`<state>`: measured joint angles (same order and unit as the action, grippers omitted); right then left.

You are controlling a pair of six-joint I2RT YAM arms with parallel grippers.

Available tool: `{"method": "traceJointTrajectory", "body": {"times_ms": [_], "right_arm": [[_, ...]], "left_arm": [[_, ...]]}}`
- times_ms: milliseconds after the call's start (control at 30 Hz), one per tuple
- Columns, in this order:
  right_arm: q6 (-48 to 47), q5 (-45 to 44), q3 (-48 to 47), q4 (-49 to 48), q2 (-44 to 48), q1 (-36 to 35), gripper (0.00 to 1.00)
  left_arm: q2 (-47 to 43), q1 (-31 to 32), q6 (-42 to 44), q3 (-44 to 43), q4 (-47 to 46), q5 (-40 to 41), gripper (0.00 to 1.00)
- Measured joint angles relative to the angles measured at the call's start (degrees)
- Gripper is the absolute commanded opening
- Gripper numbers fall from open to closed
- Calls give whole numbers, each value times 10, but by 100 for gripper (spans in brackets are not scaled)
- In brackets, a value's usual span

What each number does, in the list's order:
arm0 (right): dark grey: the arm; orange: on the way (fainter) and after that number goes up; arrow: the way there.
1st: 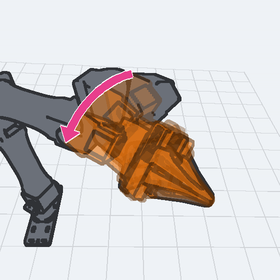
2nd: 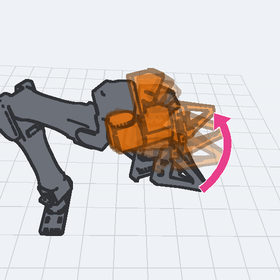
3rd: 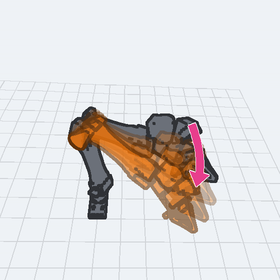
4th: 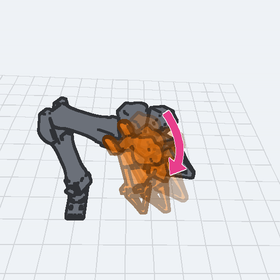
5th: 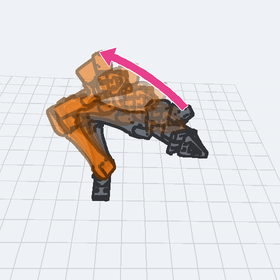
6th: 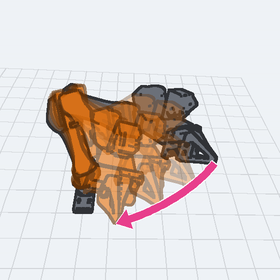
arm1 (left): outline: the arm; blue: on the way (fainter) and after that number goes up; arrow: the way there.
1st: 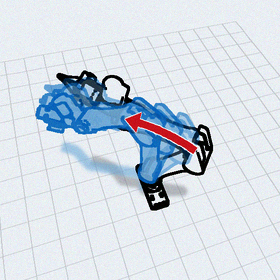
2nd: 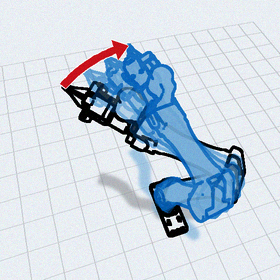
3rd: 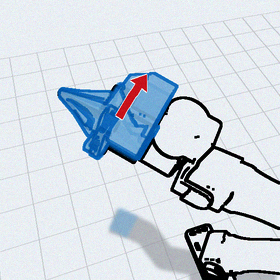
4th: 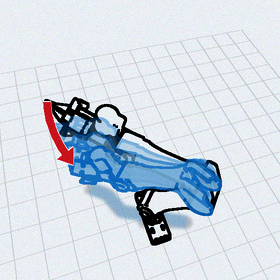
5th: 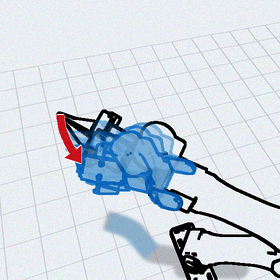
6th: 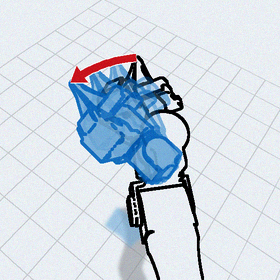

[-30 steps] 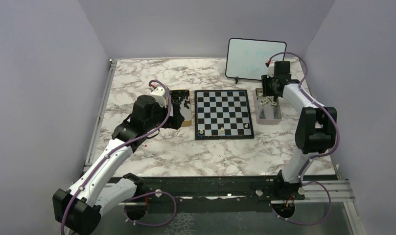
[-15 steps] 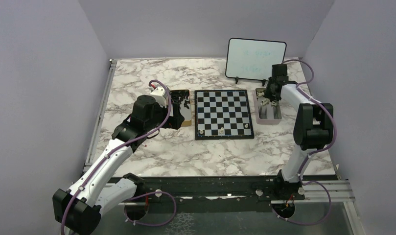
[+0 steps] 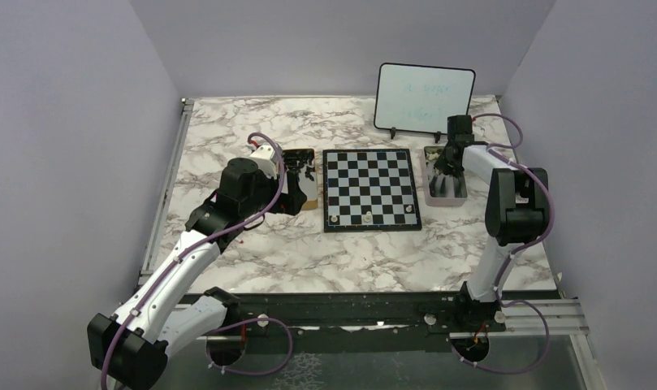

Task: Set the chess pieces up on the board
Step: Pick up the chess piece from the storage box.

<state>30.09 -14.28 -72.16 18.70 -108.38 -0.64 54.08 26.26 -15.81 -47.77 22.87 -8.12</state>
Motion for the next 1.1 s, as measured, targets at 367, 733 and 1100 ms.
{"method": "traceJointTrajectory", "body": {"times_ms": [367, 733, 1100], "right_arm": [[13, 0, 4, -25, -23, 0, 27], [-44, 0, 10, -26, -17, 0, 15], [-118, 29, 14, 15, 78, 0, 15]], "left_arm": [[0, 0, 0, 0, 0, -5, 94], [1, 0, 0, 0, 0, -6, 93], [29, 0, 0, 4, -5, -9, 90]]}}
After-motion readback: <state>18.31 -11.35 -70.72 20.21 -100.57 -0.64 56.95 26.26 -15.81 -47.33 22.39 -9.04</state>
